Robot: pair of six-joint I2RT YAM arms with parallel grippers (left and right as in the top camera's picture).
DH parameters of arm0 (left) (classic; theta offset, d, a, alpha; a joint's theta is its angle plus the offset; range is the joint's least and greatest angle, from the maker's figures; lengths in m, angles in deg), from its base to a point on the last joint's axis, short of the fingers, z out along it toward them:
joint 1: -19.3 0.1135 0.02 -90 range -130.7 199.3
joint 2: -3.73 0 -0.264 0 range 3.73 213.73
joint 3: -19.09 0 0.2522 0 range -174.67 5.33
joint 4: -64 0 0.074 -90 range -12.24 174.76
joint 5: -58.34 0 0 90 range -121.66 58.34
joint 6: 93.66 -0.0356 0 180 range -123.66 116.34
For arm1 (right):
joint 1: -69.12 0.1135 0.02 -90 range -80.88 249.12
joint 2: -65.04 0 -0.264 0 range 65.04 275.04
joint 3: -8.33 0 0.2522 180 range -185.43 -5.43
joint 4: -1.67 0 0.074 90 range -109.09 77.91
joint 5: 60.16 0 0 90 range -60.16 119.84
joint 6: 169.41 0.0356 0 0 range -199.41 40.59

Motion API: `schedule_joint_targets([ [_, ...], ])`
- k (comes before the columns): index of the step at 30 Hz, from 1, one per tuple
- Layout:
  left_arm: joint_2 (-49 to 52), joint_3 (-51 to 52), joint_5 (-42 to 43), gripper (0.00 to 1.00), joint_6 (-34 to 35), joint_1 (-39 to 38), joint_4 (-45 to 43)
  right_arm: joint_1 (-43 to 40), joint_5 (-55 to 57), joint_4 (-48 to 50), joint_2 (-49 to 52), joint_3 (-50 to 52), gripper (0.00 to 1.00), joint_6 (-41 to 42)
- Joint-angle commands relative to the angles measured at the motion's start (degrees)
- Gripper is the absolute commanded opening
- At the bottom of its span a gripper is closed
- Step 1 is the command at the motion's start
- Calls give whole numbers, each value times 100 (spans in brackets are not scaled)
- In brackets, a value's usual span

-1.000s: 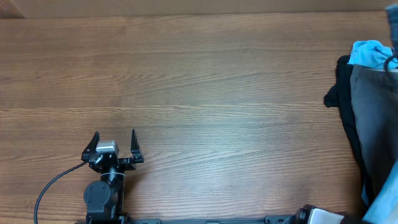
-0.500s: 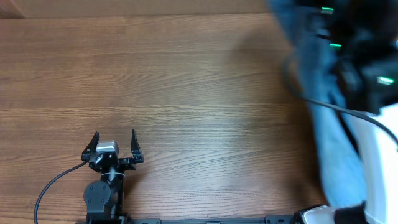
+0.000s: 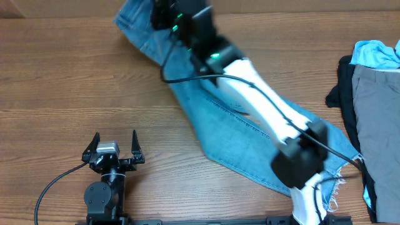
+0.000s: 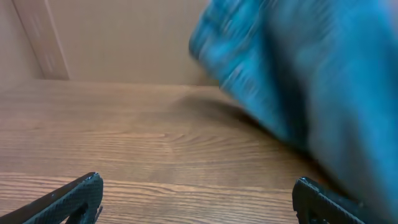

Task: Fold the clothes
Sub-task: 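Drag the jeans leftward with the right gripper and lay them flat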

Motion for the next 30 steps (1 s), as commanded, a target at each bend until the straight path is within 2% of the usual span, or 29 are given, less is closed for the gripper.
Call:
schedule_joint_targets([
  [1, -52, 22, -52, 100, -129, -37, -22, 190, -190, 221, -63, -181, 4, 122],
  [6, -52, 22, -52, 100, -129, -37, -22, 341, -1005, 55, -57, -181, 4, 92],
  [13, -52, 22, -52, 100, -129, -37, -22, 715, -1152, -162, -37, -181, 4, 94],
  [14, -52, 22, -52, 100, -129, -37, -22, 789, -1152, -164, -26, -181, 7, 103],
  [15, -52, 22, -52, 100, -129, -37, -22, 863, -1154, -164, -24, -181, 18, 131],
  [17, -52, 22, -52, 100, -129, -37, -20, 1010, -1154, -155, -20, -181, 50, 140],
  [18, -52, 22, -52, 100, -129, -37, -22, 1067, -1154, -133, -20, -181, 58, 136],
  [19, -52, 22, -52, 100, -129, -37, -20, 1117, -1161, -111, -22, -184, 75, 133],
  [20, -52, 22, -52, 100, -129, -37, -22, 1156, -1178, -87, -35, -186, 87, 133],
  [23, -52, 22, -52, 100, -129, -37, -22, 1189, -1362, -162, -129, -271, 100, 133],
  [26, -52, 22, -52, 100, -129, -37, -22, 1143, -1458, -625, -378, -404, 100, 105],
  [30, -52, 22, -52, 100, -129, -37, -22, 852, -835, -2024, -1104, -446, 100, -175],
])
